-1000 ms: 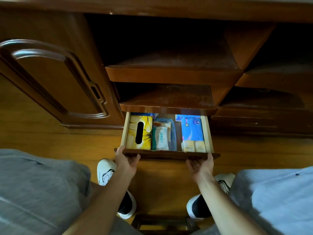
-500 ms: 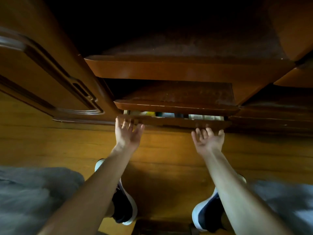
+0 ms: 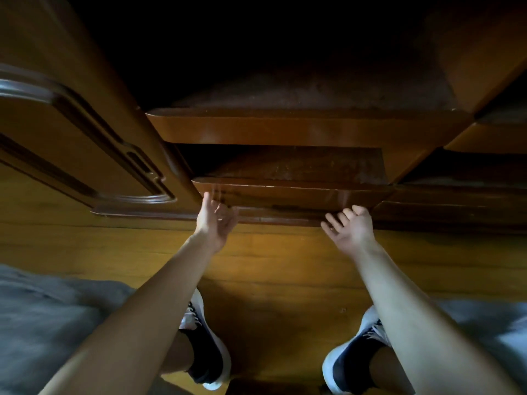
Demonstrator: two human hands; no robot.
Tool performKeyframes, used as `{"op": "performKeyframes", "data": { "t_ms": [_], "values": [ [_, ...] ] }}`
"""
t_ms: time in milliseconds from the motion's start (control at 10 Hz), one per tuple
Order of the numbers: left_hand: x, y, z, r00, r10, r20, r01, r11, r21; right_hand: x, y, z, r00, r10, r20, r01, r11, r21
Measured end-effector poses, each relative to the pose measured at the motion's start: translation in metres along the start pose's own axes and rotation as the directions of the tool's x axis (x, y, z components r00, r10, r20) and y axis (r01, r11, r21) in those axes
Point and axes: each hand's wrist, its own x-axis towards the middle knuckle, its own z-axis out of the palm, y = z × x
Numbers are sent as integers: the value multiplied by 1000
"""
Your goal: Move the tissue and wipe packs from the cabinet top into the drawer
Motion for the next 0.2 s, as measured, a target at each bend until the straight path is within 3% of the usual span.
{"op": "performKeyframes", "data": {
  "t_ms": [100, 200],
  "values": [
    [-19, 14, 0, 996, 87, -10, -77, 928, 364, -31, -11, 9, 993, -117, -9, 113, 975, -190],
    [-47, 43, 2, 983, 176, 53, -171, 777, 605, -77, -27, 22, 973, -212, 90, 230, 906, -355]
  ]
}}
